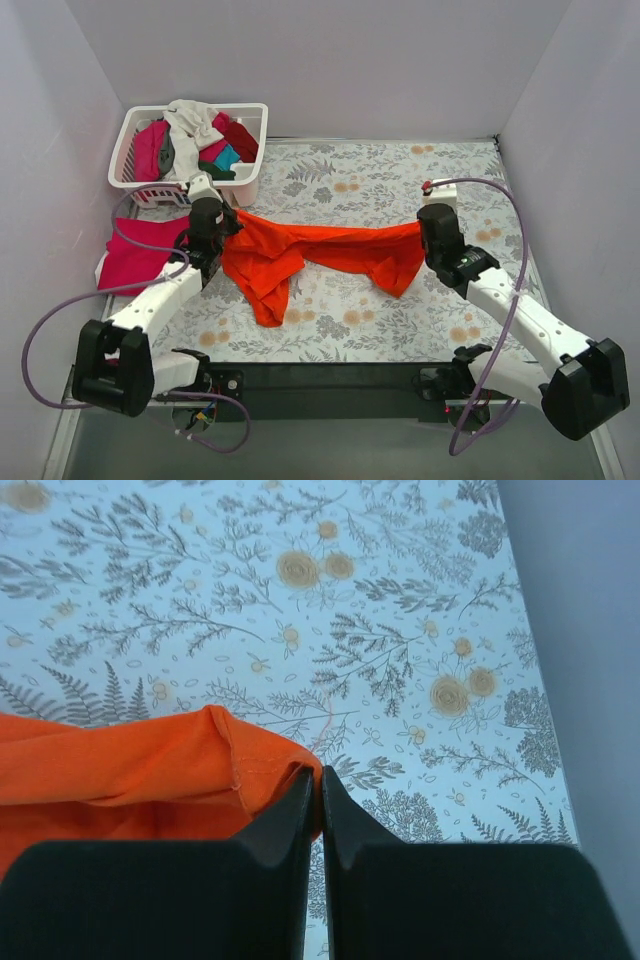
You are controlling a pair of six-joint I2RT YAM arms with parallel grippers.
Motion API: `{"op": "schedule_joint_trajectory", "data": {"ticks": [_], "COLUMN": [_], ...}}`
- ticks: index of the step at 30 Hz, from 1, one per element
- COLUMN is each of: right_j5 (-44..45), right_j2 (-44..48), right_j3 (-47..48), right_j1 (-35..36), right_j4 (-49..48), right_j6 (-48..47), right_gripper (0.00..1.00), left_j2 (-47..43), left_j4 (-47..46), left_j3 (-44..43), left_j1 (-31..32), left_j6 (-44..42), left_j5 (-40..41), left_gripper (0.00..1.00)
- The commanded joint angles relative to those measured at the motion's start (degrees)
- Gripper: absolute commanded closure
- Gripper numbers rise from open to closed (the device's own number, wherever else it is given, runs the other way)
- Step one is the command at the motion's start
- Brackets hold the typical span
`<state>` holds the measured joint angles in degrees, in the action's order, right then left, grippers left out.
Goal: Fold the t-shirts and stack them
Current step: Flatten the tshirt out
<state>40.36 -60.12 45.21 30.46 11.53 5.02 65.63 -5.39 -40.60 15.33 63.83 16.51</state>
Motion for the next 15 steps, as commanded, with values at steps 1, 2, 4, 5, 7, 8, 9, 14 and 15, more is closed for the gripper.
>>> {"op": "schedule_joint_trajectory", "data": {"ticks": [1,2,4,5,7,8,9,14,15], "right_j5": [-1.24,-2.29,-3.44,-4.66,-5.46,-5.99,-6.17,-8.88,-9.42], "right_j2": [-2.28,-3.07,-5.79,-6.58,-8.52,-9.05,-10.01,-12.04,-12.56], "right_j3": [-1.35,-1.53,-1.53,-1.62,-1.62,-1.62,-1.53,-0.3,-0.12], "right_j1": [-1.1,-1.19,-1.37,-1.45,-1.37,-1.45,-1.45,-1.54,-1.54], "right_j4": [0.69,0.69,0.69,0.69,0.51,0.34,-0.19,-1.68,-2.03], "right_j6": [2.45,2.63,3.15,3.42,3.77,3.95,3.95,3.42,3.25], "right_gripper": [0.99,0.99,0.99,0.99,0.99,0.99,0.99,0.99,0.99], "left_j2": [5.02,7.91,10.3,11.79,11.72,10.59,9.53,6.7,7.4], "left_j4": [-1.46,-1.64,-1.3,-1.03,-0.94,-1.03,-1.64,-4.72,-4.2], "left_j3": [1.75,1.75,0.97,0.7,1.13,1.66,2.36,8.16,8.08], "left_j1": [-1.71,-1.88,-2.5,-2.59,-2.59,-2.59,-2.68,-2.59,-2.68], "left_j6": [0.41,0.5,1.03,1.29,2.69,3.4,4.01,5.08,4.81], "left_j5": [-3.94,-4.99,-6.22,-7.1,-8.16,-8.95,-10.17,-8.79,-7.65], "left_gripper": [1.0,1.0,0.87,0.81,0.7,0.62,0.6,0.54,0.53]}}
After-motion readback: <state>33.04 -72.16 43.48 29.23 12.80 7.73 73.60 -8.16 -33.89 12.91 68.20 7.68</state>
